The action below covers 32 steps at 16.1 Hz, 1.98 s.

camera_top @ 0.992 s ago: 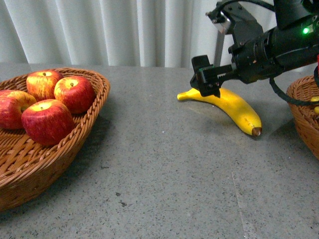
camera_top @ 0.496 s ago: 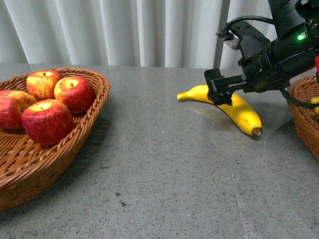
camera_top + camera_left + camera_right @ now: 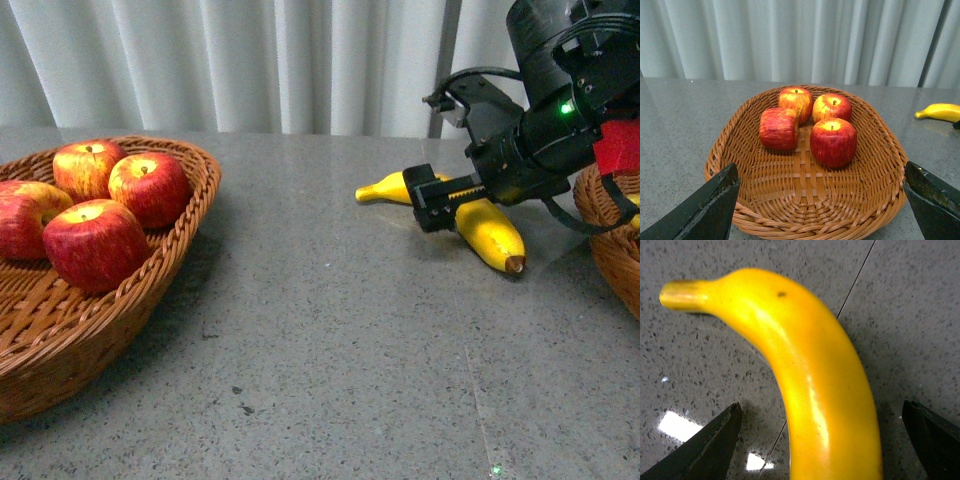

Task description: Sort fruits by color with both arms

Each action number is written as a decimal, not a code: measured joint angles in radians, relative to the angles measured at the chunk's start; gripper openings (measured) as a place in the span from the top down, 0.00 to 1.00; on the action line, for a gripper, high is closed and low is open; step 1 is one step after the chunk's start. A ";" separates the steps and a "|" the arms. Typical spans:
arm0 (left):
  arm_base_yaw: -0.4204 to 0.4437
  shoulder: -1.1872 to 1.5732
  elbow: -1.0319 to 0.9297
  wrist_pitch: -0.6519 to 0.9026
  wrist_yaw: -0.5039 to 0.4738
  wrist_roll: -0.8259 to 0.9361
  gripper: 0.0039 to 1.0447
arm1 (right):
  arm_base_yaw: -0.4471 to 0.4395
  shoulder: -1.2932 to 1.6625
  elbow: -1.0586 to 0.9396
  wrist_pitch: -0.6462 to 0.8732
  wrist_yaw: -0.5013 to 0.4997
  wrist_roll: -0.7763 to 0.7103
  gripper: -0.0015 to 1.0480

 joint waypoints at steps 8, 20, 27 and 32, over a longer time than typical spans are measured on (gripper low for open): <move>0.000 0.000 0.000 0.000 0.000 0.000 0.06 | 0.006 -0.001 -0.011 0.016 -0.050 -0.023 0.61; 0.000 0.000 0.000 0.000 0.000 0.000 0.06 | -0.240 -0.418 -0.354 0.452 -0.303 0.209 0.66; 0.000 0.000 0.000 0.000 0.000 0.000 0.06 | -0.715 -0.731 -0.763 0.254 -0.520 -0.101 0.36; 0.000 0.000 0.000 0.000 0.000 0.000 0.06 | -0.720 -0.837 -0.761 0.355 -0.554 -0.018 0.06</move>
